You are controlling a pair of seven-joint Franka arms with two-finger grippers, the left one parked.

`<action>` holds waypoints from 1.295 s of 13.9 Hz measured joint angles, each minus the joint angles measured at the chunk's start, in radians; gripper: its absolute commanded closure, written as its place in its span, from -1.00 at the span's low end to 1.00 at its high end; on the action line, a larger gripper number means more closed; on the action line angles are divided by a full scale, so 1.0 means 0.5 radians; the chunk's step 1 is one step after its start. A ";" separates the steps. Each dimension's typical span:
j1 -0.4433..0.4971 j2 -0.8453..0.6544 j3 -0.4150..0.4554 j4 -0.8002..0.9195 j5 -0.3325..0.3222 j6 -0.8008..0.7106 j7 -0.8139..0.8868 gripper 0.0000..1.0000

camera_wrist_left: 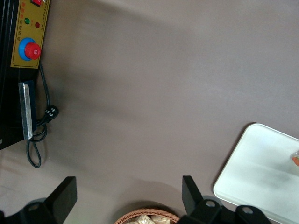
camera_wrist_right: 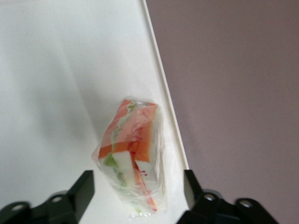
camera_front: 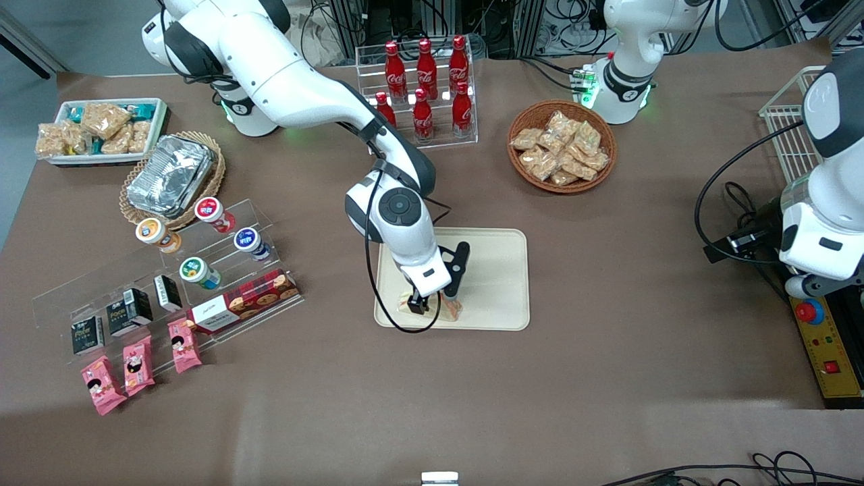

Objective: Place sandwich on tray
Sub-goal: 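Open the right gripper and withdraw it from the tray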

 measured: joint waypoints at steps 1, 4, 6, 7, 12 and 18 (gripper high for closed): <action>-0.009 -0.017 -0.005 0.013 0.000 -0.007 0.003 -1.00; -0.102 -0.159 -0.013 0.024 0.023 -0.185 0.012 -1.00; -0.182 -0.259 -0.015 0.011 0.062 -0.328 0.046 -0.99; -0.225 -0.308 -0.015 -0.009 0.064 -0.385 0.097 -0.99; -0.486 -0.562 -0.014 -0.059 0.172 -0.788 0.199 -0.99; -0.909 -0.892 -0.015 -0.060 0.234 -1.302 0.338 -0.99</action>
